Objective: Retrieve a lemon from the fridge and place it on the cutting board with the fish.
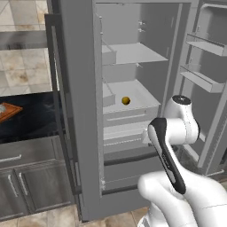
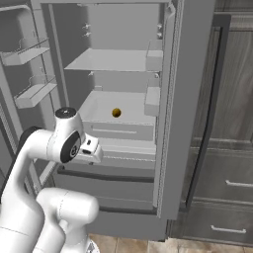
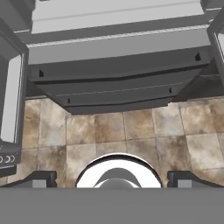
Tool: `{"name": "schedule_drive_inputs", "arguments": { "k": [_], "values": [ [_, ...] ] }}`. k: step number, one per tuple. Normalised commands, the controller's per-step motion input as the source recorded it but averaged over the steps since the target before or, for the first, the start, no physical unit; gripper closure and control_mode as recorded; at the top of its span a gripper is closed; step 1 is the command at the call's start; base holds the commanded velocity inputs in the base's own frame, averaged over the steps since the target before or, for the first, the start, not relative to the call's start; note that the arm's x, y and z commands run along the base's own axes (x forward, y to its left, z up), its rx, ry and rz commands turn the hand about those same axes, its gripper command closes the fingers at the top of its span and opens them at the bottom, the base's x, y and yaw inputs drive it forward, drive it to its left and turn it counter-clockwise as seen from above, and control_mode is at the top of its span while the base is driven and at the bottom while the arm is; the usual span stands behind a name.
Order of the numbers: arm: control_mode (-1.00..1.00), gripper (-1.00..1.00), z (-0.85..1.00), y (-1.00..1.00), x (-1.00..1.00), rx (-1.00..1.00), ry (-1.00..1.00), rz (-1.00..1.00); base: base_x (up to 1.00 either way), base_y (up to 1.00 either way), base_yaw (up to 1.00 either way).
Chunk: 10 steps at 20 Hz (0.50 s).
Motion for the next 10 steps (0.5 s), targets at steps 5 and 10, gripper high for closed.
{"name": "schedule_drive_inputs", "arguments": {
  "k": [5,10],
  "values": [
    [-1.00,-1.00,0.00,0.00,0.04,0.00,-0.01,0.00,0.00,0.00,0.00],
    [1.00,-1.00,-0.01,-0.07,0.25,0.00,-0.06,0.01,0.08,-0.07,0.01]
  ]
}}
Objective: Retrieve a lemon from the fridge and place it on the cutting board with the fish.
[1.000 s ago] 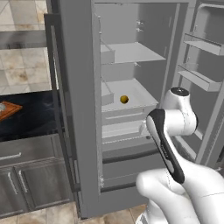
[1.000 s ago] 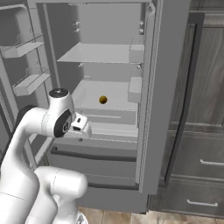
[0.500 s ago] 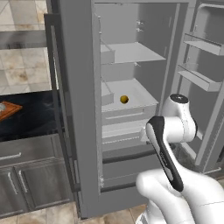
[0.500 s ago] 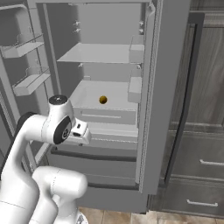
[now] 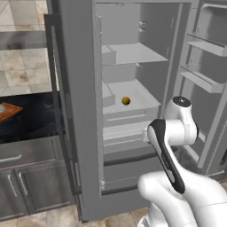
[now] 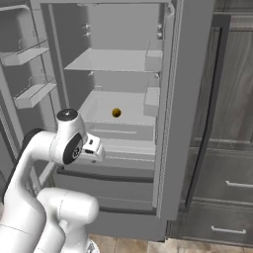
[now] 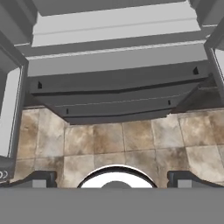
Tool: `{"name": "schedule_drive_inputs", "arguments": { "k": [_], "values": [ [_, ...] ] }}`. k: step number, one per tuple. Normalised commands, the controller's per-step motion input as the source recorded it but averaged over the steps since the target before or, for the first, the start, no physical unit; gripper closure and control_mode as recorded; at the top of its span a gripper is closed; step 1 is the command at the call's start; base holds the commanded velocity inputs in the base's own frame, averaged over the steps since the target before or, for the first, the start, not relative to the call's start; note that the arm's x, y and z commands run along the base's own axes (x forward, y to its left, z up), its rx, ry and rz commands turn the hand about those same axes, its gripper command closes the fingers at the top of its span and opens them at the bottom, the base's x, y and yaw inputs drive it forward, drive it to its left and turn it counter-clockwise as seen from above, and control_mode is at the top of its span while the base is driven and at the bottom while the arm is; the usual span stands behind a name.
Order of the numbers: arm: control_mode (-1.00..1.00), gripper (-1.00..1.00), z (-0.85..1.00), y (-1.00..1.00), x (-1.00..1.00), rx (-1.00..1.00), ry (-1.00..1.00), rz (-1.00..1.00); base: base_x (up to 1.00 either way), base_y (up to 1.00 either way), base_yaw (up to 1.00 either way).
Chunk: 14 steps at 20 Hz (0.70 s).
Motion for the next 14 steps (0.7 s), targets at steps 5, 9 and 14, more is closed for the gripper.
{"name": "schedule_drive_inputs", "arguments": {
  "k": [5,9,14],
  "values": [
    [1.00,-1.00,0.00,0.00,0.00,0.00,0.00,0.00,0.49,-0.32,0.08],
    [1.00,-1.00,0.00,0.00,0.00,0.00,0.00,0.00,0.49,-0.10,0.04],
    [1.00,-1.00,0.00,0.00,0.00,0.00,0.00,0.00,0.60,-0.04,0.00]
  ]
}}
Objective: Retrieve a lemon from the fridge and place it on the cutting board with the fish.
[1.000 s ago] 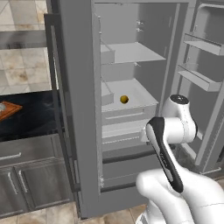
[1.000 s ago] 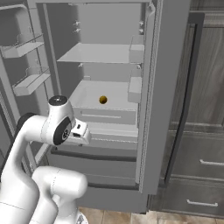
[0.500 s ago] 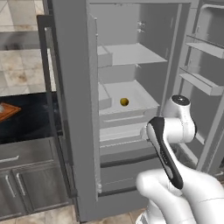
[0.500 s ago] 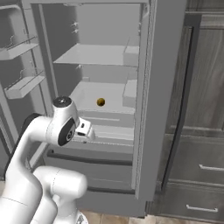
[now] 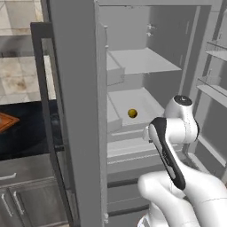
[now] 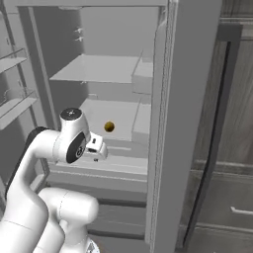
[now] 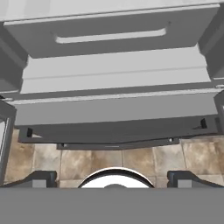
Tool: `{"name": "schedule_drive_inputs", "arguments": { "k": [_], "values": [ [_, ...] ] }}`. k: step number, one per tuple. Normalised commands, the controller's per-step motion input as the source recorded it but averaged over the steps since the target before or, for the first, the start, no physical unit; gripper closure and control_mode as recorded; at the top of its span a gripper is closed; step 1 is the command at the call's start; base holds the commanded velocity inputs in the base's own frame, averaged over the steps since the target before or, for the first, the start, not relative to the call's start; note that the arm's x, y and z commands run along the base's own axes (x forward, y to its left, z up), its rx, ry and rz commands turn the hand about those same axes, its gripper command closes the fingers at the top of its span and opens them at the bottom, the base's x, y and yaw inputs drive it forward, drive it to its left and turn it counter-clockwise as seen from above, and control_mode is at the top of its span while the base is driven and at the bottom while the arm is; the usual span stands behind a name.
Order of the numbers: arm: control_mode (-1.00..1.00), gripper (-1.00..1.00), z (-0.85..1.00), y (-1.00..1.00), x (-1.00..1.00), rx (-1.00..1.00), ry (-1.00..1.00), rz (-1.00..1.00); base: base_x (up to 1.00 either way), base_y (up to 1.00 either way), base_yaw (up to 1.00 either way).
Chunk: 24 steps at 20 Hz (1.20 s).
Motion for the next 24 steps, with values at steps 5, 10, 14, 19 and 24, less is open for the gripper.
{"name": "schedule_drive_inputs", "arguments": {
  "k": [5,10,14,19,24],
  "values": [
    [1.00,-1.00,0.00,0.00,0.00,0.00,0.00,0.00,0.41,-0.45,0.11],
    [1.00,-1.00,0.00,0.00,0.00,0.00,0.00,0.00,0.41,-0.07,0.03],
    [1.00,-1.00,0.00,0.00,0.00,0.00,0.00,0.00,0.50,0.04,-0.01],
    [1.00,-1.00,0.00,0.00,0.00,0.00,0.00,0.00,0.54,0.00,-0.01],
    [1.00,-1.00,0.00,0.00,0.00,0.00,0.00,0.00,0.32,0.01,-0.02]
  ]
}}
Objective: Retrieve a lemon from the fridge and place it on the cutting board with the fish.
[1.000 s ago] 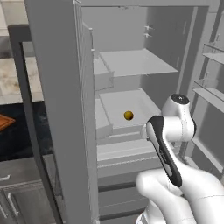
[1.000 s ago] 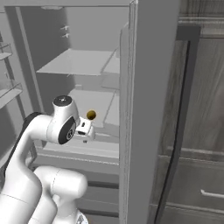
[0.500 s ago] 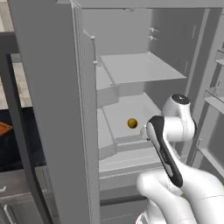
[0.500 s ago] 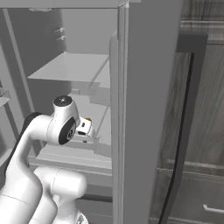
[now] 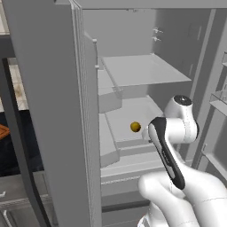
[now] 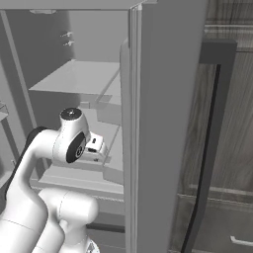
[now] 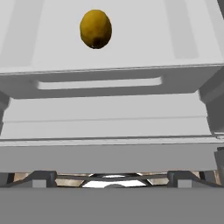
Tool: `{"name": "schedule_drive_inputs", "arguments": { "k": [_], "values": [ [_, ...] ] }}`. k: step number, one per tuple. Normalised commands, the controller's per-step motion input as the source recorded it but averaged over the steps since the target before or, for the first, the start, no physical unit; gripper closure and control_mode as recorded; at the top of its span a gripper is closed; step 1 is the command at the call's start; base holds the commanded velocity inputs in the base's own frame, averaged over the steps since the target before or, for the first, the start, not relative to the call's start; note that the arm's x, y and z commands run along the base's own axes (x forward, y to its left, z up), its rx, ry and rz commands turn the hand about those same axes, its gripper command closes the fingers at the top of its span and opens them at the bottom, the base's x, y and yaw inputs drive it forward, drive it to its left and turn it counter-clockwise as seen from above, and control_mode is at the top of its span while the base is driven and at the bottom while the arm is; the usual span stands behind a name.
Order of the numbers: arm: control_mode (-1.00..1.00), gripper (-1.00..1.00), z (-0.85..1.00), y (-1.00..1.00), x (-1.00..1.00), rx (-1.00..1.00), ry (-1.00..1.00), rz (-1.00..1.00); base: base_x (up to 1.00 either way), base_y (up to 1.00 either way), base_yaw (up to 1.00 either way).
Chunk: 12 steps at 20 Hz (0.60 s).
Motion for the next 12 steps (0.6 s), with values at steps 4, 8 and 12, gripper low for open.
{"name": "schedule_drive_inputs", "arguments": {
  "k": [4,8,12],
  "values": [
    [-1.00,-1.00,0.00,0.00,0.00,0.00,0.00,0.00,0.00,0.00,0.00],
    [-1.00,-1.00,0.00,0.16,0.16,0.00,-0.10,0.00,0.00,0.00,0.00],
    [-1.00,-1.00,0.00,0.26,0.42,0.00,-0.02,-0.02,0.00,0.00,0.00]
  ]
}}
